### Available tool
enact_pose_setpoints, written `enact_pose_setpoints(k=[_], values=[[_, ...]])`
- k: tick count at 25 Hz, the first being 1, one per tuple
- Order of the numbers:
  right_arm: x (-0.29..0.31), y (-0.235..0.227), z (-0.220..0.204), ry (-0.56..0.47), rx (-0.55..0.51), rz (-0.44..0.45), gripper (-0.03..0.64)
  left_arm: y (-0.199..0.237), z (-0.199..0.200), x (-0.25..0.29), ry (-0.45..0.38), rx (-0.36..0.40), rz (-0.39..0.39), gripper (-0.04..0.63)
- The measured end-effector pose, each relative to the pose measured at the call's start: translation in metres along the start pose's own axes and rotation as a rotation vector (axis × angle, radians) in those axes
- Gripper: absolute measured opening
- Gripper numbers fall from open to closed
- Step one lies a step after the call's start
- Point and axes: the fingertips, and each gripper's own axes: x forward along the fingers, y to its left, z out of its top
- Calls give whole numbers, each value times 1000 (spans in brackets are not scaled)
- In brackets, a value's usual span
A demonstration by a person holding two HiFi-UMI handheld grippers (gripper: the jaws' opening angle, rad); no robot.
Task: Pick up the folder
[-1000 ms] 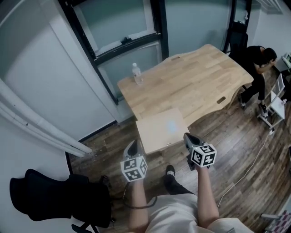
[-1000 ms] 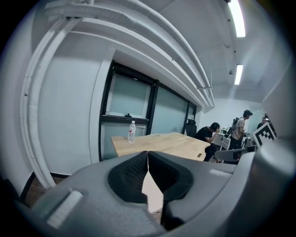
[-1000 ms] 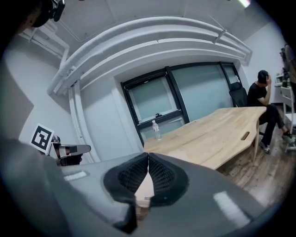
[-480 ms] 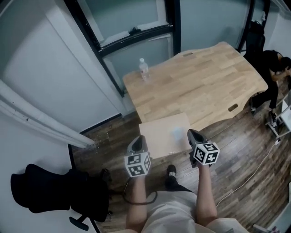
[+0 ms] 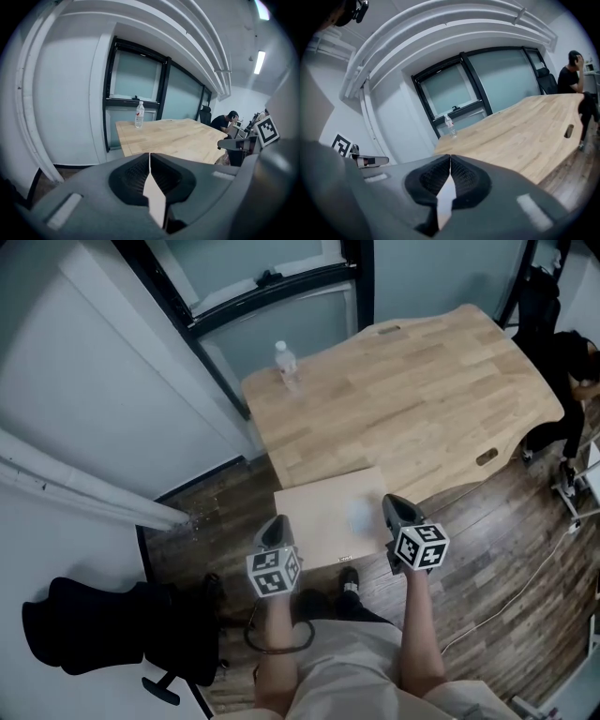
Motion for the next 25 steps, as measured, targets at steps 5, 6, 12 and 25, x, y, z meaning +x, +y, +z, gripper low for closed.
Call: enact_pose_setpoints(k=[5,6,12,25], values=[[5,-24,-14,39,15,-34,4,4,-17,9,24,-53,-10,12],[8,-27,-18,55,7,-37,5,7,-20,10,26,-67,-9,12],[15,-40,-51,156,-8,-52,67,29,-53,20,90,-110,-2,33],[36,-49,-76,273,-22,-38,184,42,-87,48,203,-237,-64,290]])
